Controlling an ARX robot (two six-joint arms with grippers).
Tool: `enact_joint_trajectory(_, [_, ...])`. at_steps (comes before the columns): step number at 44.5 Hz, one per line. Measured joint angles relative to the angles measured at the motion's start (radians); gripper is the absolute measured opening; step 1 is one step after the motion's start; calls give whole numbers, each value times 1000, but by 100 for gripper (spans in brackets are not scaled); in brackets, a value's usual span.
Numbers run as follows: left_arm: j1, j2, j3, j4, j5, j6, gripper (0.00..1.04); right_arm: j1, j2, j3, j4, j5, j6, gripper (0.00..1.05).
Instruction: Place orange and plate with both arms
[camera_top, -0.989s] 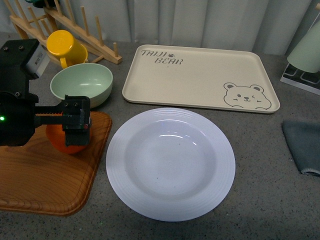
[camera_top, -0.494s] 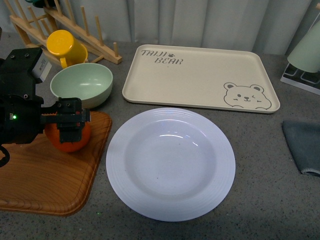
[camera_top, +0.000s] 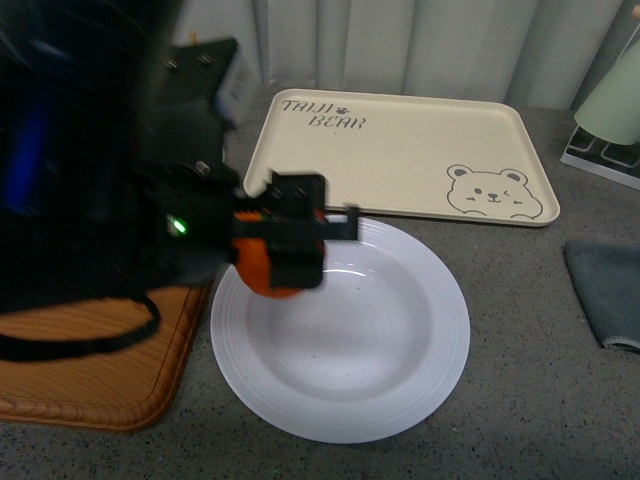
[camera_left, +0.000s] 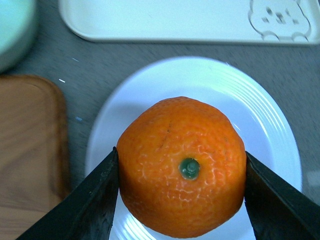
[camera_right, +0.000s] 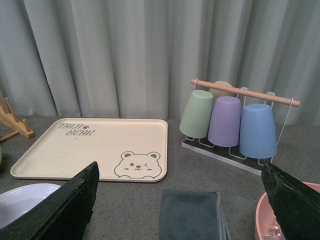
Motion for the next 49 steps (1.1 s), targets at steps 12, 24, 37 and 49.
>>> enact_joint_trajectory(12, [-118,129,10,29,-26,-78,64,0,0,0,0,0,0,95])
enact_joint_trajectory(24, [-120,195,40,34,-55,-101,64,0,0,0,0,0,0,95])
enact_joint_trajectory(37, [-107,183,47,14,-61,-98,100,0,0,0,0,0,0,95])
enact_joint_trajectory(49, [-47,-28,-4,-38,-145,-60,98,0,0,0,0,0,0,95])
